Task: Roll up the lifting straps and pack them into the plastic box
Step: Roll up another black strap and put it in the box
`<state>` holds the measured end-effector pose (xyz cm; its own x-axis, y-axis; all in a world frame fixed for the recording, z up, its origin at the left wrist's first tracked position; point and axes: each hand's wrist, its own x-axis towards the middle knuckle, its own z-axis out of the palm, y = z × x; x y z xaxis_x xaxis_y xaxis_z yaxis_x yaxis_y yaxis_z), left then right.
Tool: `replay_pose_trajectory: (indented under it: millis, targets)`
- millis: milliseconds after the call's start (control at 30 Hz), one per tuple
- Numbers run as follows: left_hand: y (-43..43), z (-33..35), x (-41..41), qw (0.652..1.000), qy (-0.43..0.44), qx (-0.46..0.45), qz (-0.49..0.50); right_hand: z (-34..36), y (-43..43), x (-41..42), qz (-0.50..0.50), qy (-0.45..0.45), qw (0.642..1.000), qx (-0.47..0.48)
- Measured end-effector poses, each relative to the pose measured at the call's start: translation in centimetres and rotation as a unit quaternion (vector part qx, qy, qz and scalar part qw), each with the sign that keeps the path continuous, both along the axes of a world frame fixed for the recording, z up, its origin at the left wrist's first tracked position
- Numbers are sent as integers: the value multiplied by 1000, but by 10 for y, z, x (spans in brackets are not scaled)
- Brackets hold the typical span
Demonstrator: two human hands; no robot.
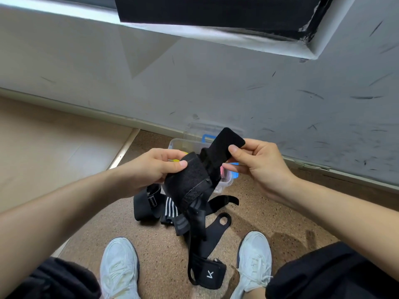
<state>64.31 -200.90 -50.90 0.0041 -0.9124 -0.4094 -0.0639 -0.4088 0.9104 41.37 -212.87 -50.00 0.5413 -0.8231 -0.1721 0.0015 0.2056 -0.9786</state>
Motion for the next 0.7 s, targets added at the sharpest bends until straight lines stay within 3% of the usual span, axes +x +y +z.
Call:
replay_pose_trajectory:
  millis: [433, 700]
  targets:
    - [-1, -5, -4, 1000, 8, 16, 3, -4, 11, 0, 97, 31, 993, -59]
    - [-1, -7, -7, 999, -6, 30, 14, -7, 16, 1, 84, 16, 995, -60]
